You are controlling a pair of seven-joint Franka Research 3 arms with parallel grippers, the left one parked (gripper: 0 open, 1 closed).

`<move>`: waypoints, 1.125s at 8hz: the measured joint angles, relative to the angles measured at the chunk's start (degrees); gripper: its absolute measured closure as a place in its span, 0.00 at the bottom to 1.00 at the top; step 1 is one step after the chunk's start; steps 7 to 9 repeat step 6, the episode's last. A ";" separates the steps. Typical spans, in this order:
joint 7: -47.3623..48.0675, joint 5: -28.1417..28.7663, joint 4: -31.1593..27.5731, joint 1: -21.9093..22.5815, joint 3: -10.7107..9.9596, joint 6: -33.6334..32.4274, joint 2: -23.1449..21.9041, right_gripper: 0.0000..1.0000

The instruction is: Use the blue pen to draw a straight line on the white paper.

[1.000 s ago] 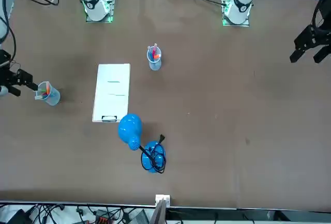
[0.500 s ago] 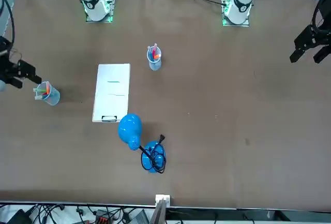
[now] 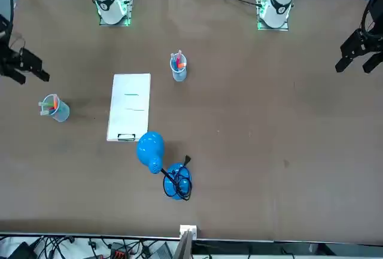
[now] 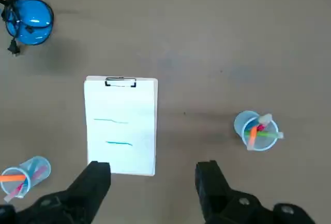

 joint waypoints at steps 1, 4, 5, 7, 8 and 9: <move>0.52 -1.04 -1.58 0.43 -0.01 -0.27 -1.58 0.00; 0.85 -3.49 -9.46 1.15 -0.33 -0.23 -7.42 0.00; 0.89 -3.52 -11.01 1.21 -0.43 -0.21 -8.66 0.00; 0.91 -3.52 -11.63 1.23 -0.47 -0.21 -9.13 0.00; 0.91 -3.52 -11.63 1.23 -0.47 -0.21 -9.13 0.00; 0.91 -3.52 -11.63 1.23 -0.47 -0.21 -9.13 0.00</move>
